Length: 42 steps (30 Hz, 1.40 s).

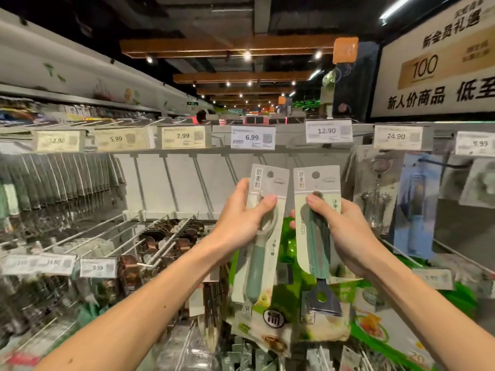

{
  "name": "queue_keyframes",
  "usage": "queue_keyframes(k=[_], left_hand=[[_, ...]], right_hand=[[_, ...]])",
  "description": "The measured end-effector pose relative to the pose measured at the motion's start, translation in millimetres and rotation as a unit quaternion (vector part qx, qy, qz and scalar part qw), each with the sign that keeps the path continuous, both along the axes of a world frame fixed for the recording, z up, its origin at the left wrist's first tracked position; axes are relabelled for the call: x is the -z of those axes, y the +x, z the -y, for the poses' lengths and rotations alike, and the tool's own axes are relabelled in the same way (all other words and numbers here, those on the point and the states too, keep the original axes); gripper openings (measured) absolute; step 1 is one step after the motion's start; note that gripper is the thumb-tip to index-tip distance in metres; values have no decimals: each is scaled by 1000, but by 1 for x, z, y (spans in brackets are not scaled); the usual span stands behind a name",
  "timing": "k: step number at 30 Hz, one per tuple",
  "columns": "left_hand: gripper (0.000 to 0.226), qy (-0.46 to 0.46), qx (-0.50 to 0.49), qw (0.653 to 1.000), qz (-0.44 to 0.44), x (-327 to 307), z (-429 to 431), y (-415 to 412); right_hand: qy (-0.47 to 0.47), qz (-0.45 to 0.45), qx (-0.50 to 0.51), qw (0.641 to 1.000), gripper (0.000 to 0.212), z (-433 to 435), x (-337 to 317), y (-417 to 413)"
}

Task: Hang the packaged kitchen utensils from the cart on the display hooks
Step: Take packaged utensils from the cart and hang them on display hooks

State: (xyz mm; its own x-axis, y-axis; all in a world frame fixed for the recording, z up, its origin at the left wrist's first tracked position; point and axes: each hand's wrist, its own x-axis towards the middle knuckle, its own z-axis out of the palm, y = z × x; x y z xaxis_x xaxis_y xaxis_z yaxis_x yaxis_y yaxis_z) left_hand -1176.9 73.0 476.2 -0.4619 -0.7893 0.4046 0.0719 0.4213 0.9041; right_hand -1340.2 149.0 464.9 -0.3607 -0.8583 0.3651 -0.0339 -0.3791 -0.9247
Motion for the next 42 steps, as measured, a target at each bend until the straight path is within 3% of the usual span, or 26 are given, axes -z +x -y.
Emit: queue_keyframes(k=[7,14,34,42], left_hand=[[71,-75,-64,995,24,-14,36,5],[68,-247,-84,965,-3,-29,42,7],[112,-275,-166,947,29,-32,76,-18],[114,-311,-239,913,109,-34,70,-12]], right_hand=[[-9,-13,-2,1000,18,12,-2,16],[-15,-5,-4,1000,16,17,-4,13],[-7,-7,-58,998,23,23,-9,12],[-13,-24,-72,997,22,18,-12,12]])
